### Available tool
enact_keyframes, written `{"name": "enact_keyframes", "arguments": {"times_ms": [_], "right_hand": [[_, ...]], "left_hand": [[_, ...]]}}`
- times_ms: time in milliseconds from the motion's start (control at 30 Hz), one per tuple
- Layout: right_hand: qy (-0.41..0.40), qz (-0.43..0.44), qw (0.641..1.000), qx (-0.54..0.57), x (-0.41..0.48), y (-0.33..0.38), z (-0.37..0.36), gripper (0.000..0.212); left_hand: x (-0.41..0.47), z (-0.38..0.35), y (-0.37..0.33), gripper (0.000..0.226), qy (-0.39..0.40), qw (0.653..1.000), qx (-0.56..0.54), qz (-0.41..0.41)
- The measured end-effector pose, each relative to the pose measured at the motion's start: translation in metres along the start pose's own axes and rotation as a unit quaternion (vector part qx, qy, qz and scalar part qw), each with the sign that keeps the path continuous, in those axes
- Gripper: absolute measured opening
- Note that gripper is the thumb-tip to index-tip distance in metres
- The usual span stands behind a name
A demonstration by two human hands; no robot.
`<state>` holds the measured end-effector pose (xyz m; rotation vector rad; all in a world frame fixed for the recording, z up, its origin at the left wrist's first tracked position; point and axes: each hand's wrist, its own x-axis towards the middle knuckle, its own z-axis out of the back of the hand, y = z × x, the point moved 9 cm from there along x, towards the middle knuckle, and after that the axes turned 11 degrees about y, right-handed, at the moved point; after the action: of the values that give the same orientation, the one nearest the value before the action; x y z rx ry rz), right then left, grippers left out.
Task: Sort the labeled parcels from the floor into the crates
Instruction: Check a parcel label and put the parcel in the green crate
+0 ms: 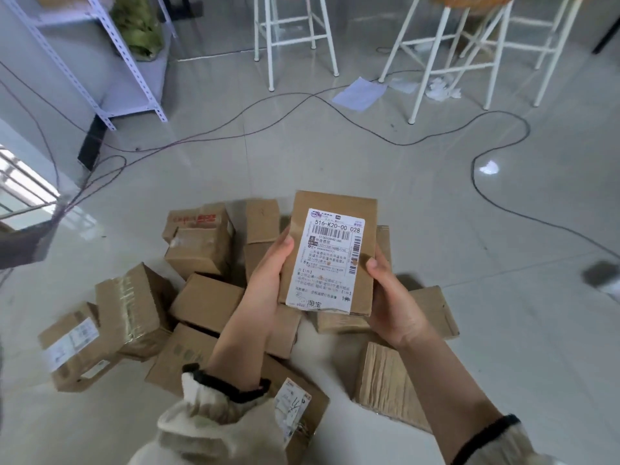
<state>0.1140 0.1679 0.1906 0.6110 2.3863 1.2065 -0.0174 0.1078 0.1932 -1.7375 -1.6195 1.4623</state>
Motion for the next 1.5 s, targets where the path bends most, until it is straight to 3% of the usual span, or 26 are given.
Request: {"name": "enact_keyframes", "arguments": {"times_ms": [133, 333, 500, 600, 767, 1067, 1267, 1500], "right_hand": [[-0.007, 0.035, 0.999, -0.03, -0.034, 0.124, -0.046, 0.09], [-0.033, 0.086, 0.994, -0.063, -0.095, 0.291, -0.135, 0.084], [-0.034, 0.125, 0.987, -0.099, -0.141, 0.443, -0.205, 0.077], [-0.03, 0.144, 0.982, -0.116, -0.159, 0.497, -0.23, 0.079], [-0.024, 0.18, 0.977, -0.107, -0.192, 0.529, -0.25, 0.063], [-0.097, 0.229, 0.966, -0.076, -0.263, 0.542, -0.232, 0.089], [-0.246, 0.287, 0.92, -0.1, -0.343, 0.561, -0.222, 0.083], [-0.424, 0.353, 0.825, -0.123, -0.475, 0.556, -0.243, 0.067]], "left_hand": [[-0.043, -0.066, -0.093, 0.085, -0.012, 1.0, 0.017, -0.01], [-0.131, -0.189, -0.235, 0.034, 0.032, 0.999, -0.017, -0.036], [-0.193, -0.29, -0.351, 0.037, 0.067, 0.996, -0.005, -0.058], [-0.218, -0.329, -0.398, 0.037, 0.081, 0.994, 0.009, -0.078], [-0.256, -0.37, -0.428, 0.035, 0.118, 0.986, 0.022, -0.115], [-0.275, -0.437, -0.413, 0.037, 0.192, 0.973, 0.061, -0.109], [-0.282, -0.511, -0.392, 0.04, 0.312, 0.943, 0.093, -0.065], [-0.343, -0.607, -0.343, 0.04, 0.494, 0.855, 0.154, -0.019]]}}
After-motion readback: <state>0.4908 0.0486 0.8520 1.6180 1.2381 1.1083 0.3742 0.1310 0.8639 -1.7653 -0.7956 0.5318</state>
